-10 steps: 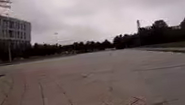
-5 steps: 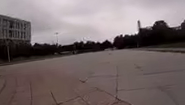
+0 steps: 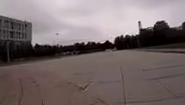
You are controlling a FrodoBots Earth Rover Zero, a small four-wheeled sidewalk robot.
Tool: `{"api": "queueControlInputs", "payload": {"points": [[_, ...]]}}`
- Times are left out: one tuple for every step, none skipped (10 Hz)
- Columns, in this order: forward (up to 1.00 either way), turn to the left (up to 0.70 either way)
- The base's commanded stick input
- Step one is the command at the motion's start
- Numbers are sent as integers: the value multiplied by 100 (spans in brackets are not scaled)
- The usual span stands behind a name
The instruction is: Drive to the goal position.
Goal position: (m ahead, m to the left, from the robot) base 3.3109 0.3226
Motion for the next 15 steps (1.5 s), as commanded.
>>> {"api": "queueControlInputs", "payload": {"points": [[70,0],[70,0],[70,0],[70,0],[70,4],[70,9],[70,15],[70,20],[70,25],[70,31],[70,31],[70,11],[70,0],[70,0],[70,0]]}}
